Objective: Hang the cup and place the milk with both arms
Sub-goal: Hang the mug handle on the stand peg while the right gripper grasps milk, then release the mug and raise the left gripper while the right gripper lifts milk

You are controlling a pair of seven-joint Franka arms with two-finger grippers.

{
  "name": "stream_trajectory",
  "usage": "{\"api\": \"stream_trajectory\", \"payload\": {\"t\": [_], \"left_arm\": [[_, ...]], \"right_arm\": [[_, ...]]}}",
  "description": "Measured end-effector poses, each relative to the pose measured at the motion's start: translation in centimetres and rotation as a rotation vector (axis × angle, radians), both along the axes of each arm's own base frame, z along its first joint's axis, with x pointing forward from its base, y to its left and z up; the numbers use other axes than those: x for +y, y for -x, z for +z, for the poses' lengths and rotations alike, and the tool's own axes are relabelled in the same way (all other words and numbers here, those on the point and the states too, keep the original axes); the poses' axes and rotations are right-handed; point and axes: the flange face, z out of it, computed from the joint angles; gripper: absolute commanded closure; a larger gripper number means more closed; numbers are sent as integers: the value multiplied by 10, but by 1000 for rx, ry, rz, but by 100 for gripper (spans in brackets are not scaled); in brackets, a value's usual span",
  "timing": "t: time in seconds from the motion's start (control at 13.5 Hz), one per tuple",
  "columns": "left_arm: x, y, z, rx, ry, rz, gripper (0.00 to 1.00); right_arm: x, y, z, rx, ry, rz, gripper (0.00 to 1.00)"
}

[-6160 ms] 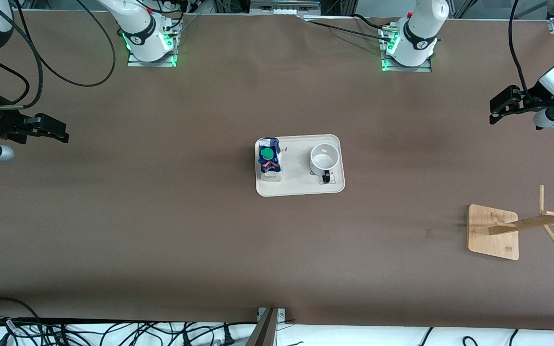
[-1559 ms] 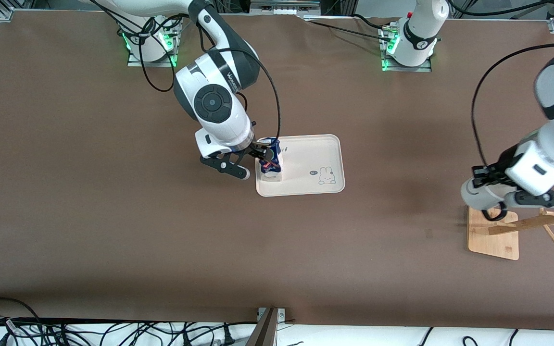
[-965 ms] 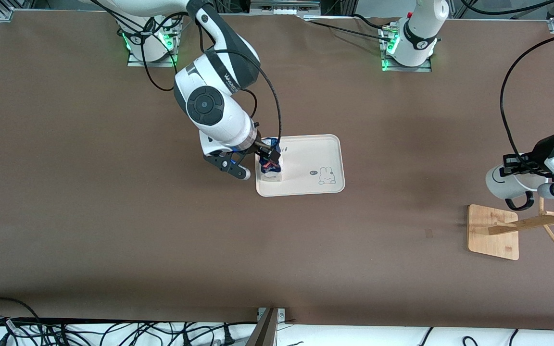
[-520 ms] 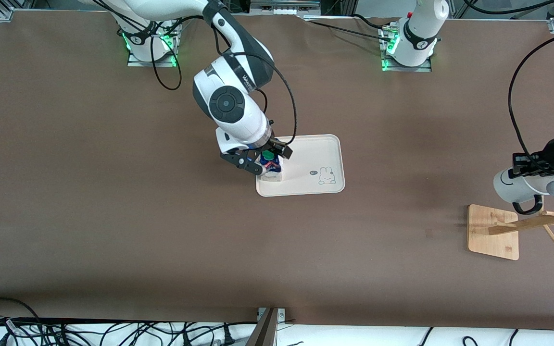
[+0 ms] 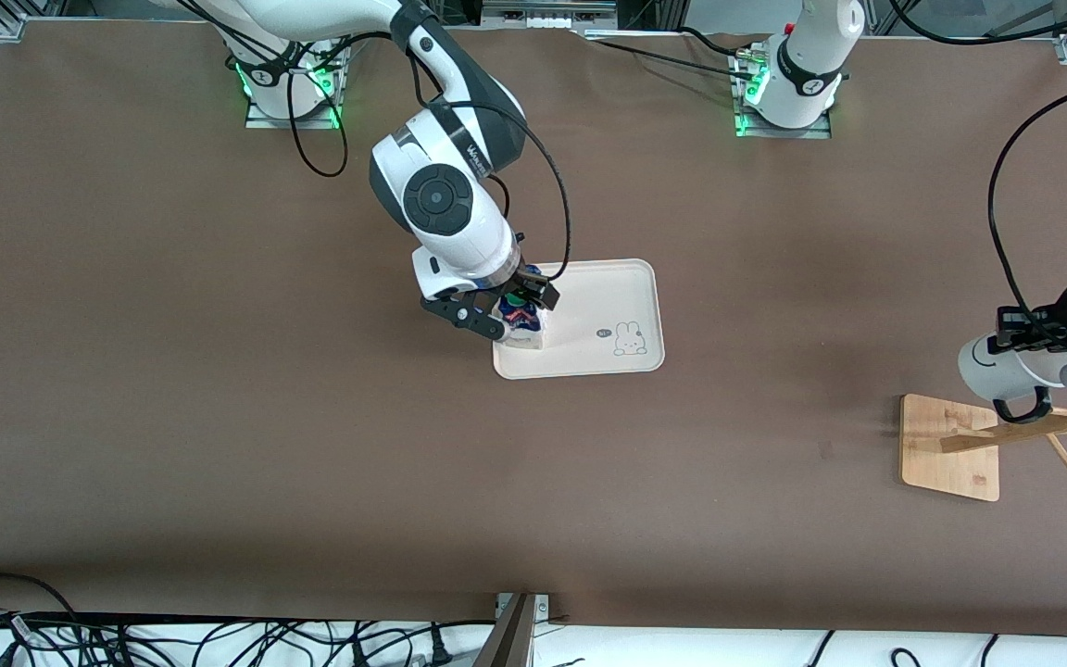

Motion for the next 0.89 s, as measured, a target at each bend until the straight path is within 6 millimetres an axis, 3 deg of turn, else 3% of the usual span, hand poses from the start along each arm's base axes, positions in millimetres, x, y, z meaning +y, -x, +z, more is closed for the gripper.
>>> {"api": "stream_trajectory", "payload": {"t": [0.3,0.45,0.59,0.74,0.89], "left_arm": [[12,-7,11,-28,-28,-16,100],[31,-7,4,-18,-27,4,100],[55,-6,-7,-3,-22,24,1],[61,-7,-11,1,-10,33,0],[54,-8,-9,1,12,34,0]], "right_arm": [[0,0,-3,0,4,14,0],[0,0,-9,6,9,15,0],[1,1,-13,10,11,18,0],[9,7,-13,11,10,32,0],[18,16,-13,12,9,50,0]]}}
